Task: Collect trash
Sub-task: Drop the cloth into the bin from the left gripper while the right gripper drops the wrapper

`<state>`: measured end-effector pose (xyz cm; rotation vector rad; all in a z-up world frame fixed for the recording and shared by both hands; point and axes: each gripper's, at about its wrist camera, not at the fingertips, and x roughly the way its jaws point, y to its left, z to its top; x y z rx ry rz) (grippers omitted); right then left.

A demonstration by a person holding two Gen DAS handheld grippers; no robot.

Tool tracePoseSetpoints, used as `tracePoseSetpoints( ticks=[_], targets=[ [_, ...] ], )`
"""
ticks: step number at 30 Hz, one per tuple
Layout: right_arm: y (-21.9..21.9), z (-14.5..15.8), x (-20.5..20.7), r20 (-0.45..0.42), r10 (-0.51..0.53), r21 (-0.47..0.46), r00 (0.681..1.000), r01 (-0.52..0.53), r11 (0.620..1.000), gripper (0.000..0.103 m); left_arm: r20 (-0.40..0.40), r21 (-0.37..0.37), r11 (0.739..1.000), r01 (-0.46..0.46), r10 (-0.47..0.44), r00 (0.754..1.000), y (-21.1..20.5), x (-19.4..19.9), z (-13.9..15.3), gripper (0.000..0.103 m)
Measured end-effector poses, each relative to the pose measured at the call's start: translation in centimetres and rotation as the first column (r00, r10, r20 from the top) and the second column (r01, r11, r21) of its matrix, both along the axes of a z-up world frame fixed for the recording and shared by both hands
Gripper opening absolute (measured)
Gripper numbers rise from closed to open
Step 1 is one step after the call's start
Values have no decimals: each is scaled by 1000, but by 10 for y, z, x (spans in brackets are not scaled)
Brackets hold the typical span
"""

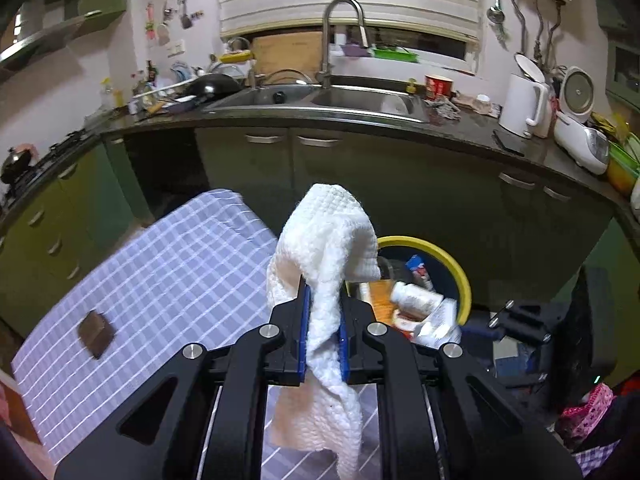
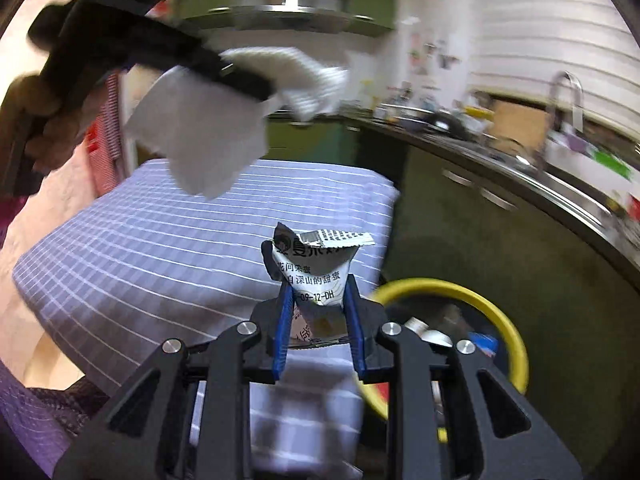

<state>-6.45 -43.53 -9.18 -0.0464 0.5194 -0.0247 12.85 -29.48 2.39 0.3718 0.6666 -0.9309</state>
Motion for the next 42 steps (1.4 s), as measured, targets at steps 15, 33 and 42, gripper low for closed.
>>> tracePoseSetpoints(
  ticks=[15, 33, 42],
  targets=[
    [-93, 2, -59, 49, -261, 54, 964, 258, 965, 24, -88, 82, 985, 155, -147, 985, -166, -5, -60, 12],
    [-96, 5, -64, 56, -248, 67, 967, 244, 967, 24, -28, 38, 999, -13, 14, 1000, -145, 2, -87, 87],
    [-79, 8, -52, 56, -196, 63, 979, 192, 979, 24, 108, -145, 964, -222, 239, 965, 7, -35, -30, 98]
  ],
)
